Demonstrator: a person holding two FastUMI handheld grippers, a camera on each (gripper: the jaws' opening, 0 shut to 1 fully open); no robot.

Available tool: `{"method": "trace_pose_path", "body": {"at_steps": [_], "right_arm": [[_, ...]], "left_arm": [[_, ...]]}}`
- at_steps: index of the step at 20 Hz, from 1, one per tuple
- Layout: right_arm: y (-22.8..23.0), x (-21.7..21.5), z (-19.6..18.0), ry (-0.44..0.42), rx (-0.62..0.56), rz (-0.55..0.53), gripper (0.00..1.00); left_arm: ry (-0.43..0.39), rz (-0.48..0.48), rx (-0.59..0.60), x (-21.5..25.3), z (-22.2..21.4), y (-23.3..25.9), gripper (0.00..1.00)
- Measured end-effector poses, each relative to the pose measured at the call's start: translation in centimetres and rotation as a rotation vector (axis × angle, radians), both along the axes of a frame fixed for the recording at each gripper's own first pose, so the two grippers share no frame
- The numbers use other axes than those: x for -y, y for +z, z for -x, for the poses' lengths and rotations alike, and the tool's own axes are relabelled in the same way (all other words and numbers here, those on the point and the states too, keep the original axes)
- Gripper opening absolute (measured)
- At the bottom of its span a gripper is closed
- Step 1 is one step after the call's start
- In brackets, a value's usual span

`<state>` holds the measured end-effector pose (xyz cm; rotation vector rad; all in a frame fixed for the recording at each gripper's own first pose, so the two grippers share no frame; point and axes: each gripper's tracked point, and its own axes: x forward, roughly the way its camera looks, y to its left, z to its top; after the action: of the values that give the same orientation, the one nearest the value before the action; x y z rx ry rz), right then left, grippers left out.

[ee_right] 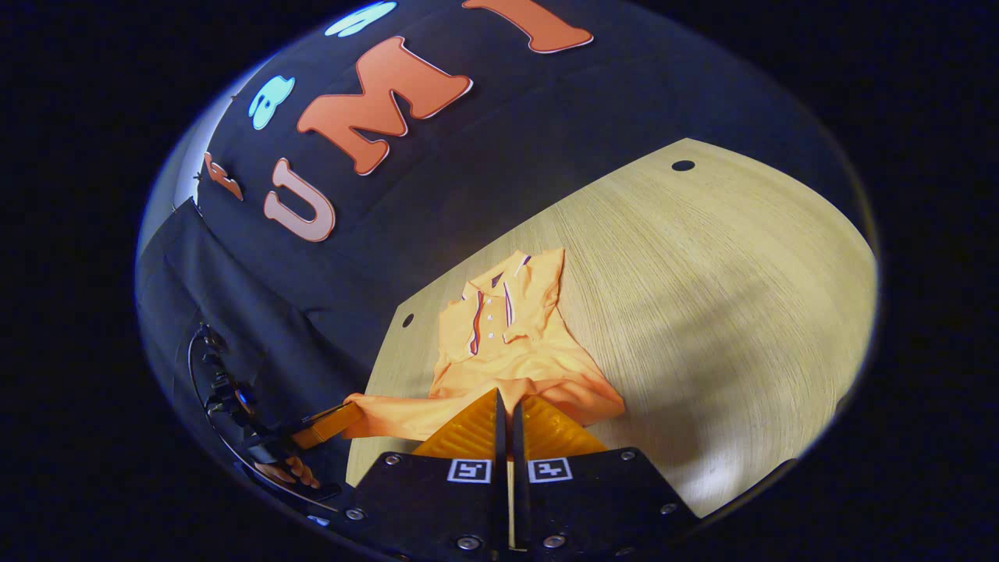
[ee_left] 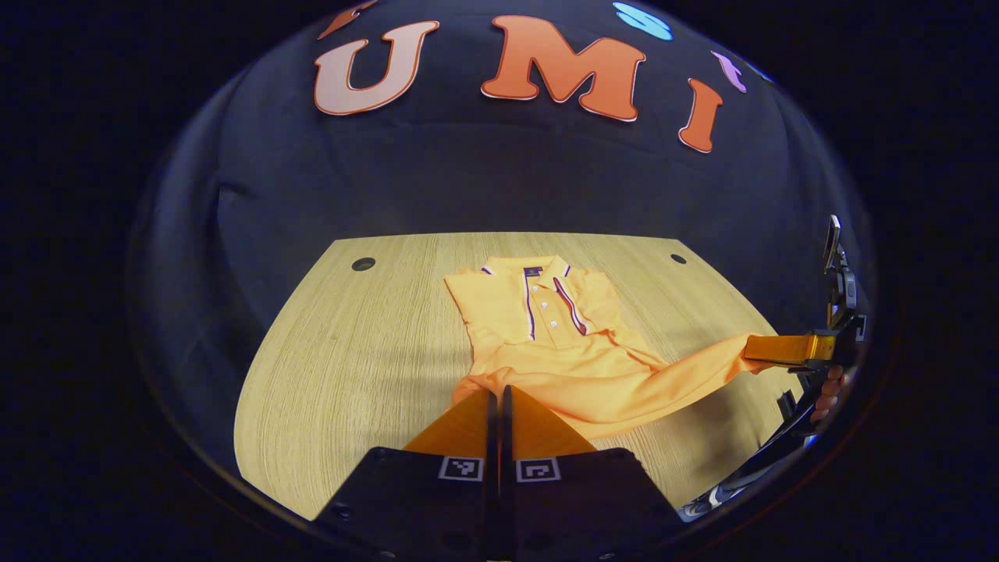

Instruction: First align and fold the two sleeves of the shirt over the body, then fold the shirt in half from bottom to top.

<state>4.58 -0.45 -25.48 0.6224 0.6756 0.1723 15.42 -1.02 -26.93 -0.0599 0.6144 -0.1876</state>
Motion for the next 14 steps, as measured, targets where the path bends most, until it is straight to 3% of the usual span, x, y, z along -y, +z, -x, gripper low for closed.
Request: {"method": "trace_pose_path", "body": {"at_steps": [6,14], "right_arm": [[1.3,1.1,-4.4,-0.027,-0.007,0.027,0.03],[2.5,1.0,-12.9,-0.032,0.012,0.116,0.03]], "left_arm": [[-0.058,-0.006,-0.010,-0.1,-5.8,1.0,0.01],[-0.086,0.001,-0.011,-0.4,-14.2,1.8,0.01]]}}
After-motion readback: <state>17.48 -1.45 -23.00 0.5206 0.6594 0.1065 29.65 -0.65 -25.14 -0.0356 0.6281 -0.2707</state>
